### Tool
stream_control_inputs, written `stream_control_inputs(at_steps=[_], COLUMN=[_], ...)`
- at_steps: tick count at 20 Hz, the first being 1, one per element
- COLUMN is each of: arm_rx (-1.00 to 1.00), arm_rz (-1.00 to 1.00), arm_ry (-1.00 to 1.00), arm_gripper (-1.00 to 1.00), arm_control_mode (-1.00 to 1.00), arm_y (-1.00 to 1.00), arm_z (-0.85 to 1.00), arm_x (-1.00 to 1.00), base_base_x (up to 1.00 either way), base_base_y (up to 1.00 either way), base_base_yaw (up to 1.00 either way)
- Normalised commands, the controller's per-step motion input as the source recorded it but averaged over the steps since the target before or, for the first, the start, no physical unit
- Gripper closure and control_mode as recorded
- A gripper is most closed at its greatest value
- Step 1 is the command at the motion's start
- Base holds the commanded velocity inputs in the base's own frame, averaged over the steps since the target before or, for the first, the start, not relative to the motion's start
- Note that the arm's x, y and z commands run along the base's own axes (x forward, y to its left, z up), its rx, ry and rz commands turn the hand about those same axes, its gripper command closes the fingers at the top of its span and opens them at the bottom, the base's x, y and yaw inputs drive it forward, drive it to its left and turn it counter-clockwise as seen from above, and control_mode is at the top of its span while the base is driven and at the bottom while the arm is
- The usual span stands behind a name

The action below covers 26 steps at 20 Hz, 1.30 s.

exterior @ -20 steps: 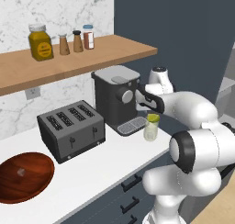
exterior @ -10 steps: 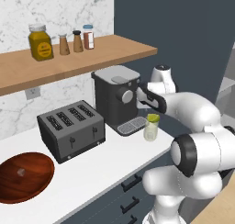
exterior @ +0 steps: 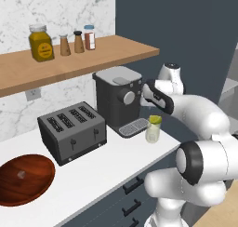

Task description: Grab a lemon wedge from the fridge and one ice cube from the ice bowl, and put them in the glass of lemonade.

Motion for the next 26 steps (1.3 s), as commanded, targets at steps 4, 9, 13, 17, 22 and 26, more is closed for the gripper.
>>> stream_control_inputs(at_steps=[4,9,13,17,22,26], arm_rx=[0.05,0.0,0.0,0.01,0.0,0.02], arm_rz=[0.0,0.0,0.0,0.03,0.02,0.0], arm_ry=[-0.04,-0.01,0.0,0.01,-0.03,-0.06], arm_gripper=[-1.0,-1.0,-1.0,-1.0,-1.0,-1.0], arm_control_mode=[-1.0,-1.0,-1.0,-1.0,-1.0,-1.0], arm_y=[0.0,0.0,0.0,0.12,0.18,0.01], arm_z=[0.04,0.31,0.65,0.65,0.32,0.39], arm_x=[-0.76,-0.96,-1.0,-0.73,-0.46,-0.17], base_base_x=[0.0,0.0,0.0,0.0,0.0,0.0], base_base_y=[0.0,0.0,0.0,0.0,0.0,0.0], base_base_yaw=[0.0,0.0,0.0,0.0,0.0,0.0])
